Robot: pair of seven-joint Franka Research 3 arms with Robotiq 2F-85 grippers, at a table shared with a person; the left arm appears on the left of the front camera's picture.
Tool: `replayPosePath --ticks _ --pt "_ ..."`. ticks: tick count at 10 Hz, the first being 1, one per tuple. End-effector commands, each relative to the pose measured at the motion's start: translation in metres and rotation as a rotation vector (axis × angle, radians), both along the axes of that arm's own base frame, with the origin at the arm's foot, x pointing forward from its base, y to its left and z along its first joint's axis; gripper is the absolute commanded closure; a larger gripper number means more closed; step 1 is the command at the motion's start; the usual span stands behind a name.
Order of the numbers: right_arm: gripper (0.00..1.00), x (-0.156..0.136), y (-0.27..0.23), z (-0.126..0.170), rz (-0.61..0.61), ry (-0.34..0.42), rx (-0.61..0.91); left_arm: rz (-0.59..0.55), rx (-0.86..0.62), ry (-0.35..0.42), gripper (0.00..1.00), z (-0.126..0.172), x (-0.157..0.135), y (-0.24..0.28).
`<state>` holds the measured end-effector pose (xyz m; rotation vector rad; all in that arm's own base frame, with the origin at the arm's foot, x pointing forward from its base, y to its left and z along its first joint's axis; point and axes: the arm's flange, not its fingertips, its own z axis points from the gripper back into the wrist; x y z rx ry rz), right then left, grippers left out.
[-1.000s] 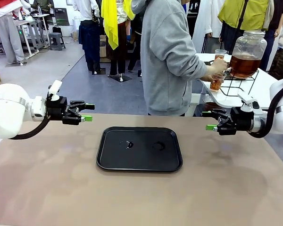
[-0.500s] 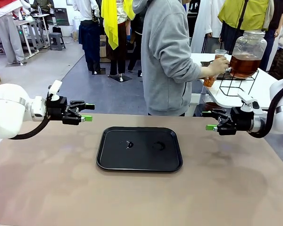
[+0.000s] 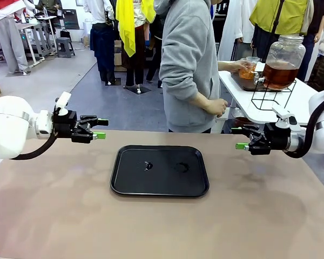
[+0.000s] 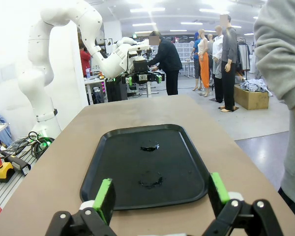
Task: Pour the drink into the iced cup.
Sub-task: Open the gripper to release the iced cup you were holding.
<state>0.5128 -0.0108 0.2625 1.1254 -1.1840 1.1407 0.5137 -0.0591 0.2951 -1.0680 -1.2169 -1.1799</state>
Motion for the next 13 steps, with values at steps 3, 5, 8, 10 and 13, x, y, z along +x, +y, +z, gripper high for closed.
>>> replayPosePath --ticks 3,5,8,10,13 --pt "0.00 0.0026 0.0037 0.0041 -0.010 0.003 -0.010 -0.003 -0.006 0.005 0.00 0.0021 -0.0003 -0.0005" --pt "0.00 0.0026 0.0037 0.0041 -0.010 0.003 -0.010 -0.003 -0.006 0.005 0.00 0.0021 -0.0003 -0.0005" --pt "0.00 0.0026 0.0037 0.0041 -0.010 0.003 -0.010 -0.003 -0.006 0.005 0.00 0.0021 -0.0003 -0.0005" --pt "0.00 0.0026 0.0037 0.0041 -0.010 0.003 -0.010 -0.003 -0.006 0.005 0.00 0.0021 -0.0003 -0.0005" --pt "0.00 0.0026 0.0037 0.0041 -0.010 0.003 -0.010 -0.003 -0.006 0.005 0.00 0.0021 -0.0003 -0.0005"
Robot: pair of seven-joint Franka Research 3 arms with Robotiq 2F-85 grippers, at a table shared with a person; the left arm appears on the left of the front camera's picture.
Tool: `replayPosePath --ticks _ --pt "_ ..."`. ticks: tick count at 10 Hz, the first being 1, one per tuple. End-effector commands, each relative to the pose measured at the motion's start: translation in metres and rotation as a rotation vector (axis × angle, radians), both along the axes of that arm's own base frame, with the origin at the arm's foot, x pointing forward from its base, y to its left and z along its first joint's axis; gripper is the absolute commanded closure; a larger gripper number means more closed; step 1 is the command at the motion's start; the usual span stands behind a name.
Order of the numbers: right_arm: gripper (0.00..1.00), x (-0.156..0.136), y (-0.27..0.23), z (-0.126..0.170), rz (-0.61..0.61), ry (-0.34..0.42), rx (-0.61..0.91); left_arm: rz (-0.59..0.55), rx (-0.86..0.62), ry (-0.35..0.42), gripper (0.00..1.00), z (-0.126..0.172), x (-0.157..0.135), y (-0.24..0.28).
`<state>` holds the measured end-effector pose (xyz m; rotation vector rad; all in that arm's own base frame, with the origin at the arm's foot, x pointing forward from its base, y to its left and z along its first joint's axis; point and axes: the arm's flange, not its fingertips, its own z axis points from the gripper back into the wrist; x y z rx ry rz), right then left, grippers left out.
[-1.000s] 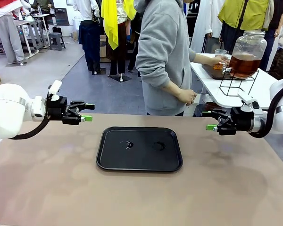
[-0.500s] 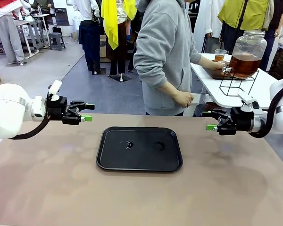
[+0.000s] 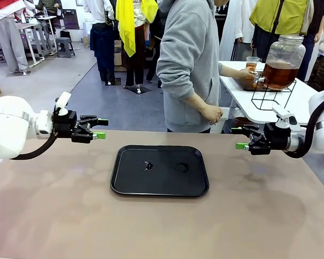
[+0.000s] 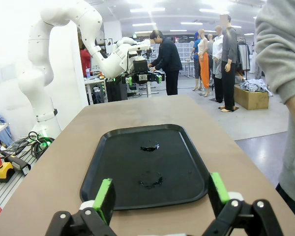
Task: Pour the drink into the iced cup.
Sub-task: Open the gripper to release the iced cup you were holding.
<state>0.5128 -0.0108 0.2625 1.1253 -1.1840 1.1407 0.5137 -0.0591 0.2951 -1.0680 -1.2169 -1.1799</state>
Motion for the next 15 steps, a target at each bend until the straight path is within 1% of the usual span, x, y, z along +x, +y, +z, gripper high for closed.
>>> replayPosePath --ticks 1,15 --pt "0.00 0.0026 0.0037 0.0041 -0.010 0.003 -0.010 -0.003 -0.006 0.005 0.00 0.0021 -0.0003 -0.0005" --pt "0.00 0.0026 0.0037 0.0041 -0.010 0.003 -0.010 -0.003 -0.006 0.005 0.00 0.0021 -0.0003 -0.0005"
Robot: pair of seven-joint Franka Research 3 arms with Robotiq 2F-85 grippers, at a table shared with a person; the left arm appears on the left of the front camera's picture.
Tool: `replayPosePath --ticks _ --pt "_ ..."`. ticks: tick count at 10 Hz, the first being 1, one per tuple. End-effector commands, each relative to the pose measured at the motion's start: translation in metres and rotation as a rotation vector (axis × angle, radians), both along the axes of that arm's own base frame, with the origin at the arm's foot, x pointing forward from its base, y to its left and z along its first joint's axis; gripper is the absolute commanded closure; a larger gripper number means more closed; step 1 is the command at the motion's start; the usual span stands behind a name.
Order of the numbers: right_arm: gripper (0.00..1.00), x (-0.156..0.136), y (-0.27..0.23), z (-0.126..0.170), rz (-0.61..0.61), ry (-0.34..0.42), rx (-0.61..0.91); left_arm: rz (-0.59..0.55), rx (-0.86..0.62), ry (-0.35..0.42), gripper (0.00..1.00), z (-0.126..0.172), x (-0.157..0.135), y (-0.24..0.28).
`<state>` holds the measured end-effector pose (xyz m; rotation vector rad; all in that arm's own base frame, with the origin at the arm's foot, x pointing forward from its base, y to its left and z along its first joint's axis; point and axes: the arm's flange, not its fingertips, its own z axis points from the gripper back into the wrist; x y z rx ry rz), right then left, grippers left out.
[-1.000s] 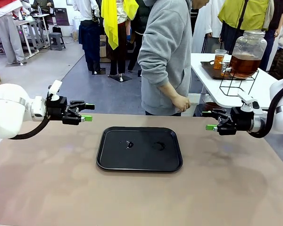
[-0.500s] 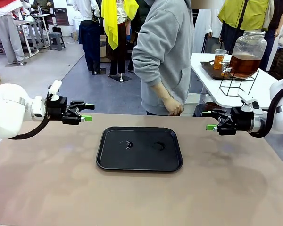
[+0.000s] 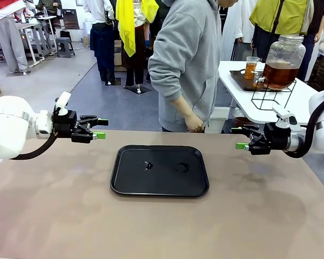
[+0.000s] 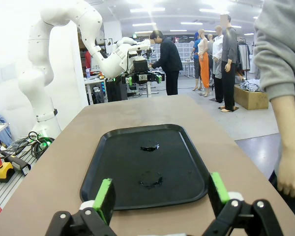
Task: Pour the drink into the iced cup.
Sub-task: Open the gripper to release the iced cup you were holding.
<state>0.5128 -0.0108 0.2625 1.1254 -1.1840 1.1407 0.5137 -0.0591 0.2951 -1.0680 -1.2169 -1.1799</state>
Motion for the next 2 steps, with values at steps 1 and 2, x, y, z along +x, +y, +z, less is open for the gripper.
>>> replayPosePath --ticks 1,2 --pt "0.00 0.0026 0.0037 0.0041 -0.010 0.003 -0.010 -0.003 -0.006 0.005 0.00 0.0021 -0.0003 -0.0005" --pt "0.00 0.0026 0.0037 0.0041 -0.010 0.003 -0.010 -0.003 -0.006 0.005 0.00 0.0021 -0.0003 -0.0005"
